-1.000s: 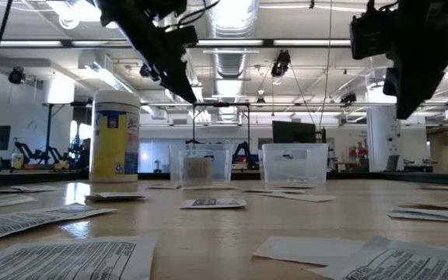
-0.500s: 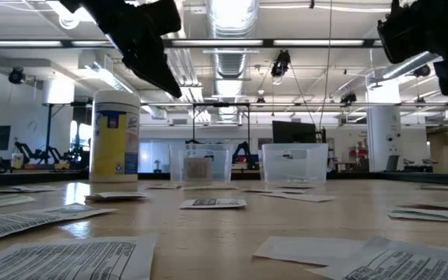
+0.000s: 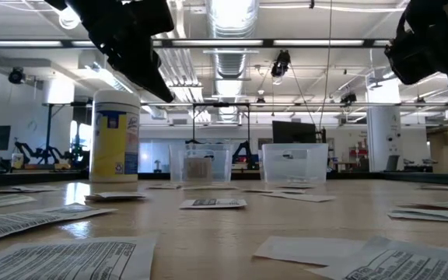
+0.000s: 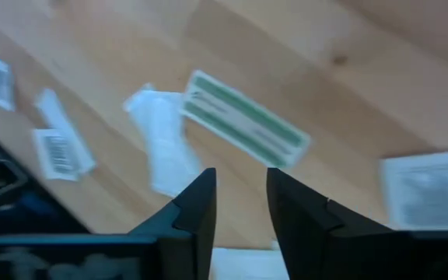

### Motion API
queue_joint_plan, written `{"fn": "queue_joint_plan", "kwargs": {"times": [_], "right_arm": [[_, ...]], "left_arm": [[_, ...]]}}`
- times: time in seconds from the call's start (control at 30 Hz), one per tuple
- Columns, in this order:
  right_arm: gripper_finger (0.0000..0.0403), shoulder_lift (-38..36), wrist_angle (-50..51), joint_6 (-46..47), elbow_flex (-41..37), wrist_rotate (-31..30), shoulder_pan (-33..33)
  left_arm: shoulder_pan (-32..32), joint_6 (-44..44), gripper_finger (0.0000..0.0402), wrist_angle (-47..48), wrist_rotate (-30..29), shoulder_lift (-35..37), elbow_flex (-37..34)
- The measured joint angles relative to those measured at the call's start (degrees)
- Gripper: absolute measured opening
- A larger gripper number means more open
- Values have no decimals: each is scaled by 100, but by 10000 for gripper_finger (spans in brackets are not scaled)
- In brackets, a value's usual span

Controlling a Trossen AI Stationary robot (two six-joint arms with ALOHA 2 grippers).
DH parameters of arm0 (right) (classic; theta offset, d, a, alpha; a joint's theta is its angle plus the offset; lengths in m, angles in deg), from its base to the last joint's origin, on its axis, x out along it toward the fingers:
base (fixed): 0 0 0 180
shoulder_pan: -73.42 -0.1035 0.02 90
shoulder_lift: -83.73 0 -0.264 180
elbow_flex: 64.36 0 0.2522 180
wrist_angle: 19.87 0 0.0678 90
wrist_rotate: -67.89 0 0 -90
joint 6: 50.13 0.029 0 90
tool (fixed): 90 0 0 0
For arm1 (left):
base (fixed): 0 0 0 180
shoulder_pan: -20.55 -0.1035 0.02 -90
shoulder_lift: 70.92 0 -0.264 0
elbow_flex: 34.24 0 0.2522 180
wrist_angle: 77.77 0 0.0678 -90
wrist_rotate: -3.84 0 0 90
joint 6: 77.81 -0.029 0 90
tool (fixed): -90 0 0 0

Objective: Pick & Place First Aid Supplies
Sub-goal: Put the bandage into the right transparent bin

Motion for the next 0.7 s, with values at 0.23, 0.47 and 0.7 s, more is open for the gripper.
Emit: {"fn": "queue_joint_plan", "kwargs": {"times": [0.23, 0.47, 0.7], "right_arm": [[130, 0, -1347, 490, -674, 31, -183], [125, 0, -1473, 897, -865, 29, -416], [130, 0, -1463, 1252, -1160, 12, -444]], "left_arm": [[0, -16, 126, 0, -2, 0, -88], [0, 79, 126, -9, -4, -2, -176], [-2, 85, 126, -113, -9, -2, -176]]}}
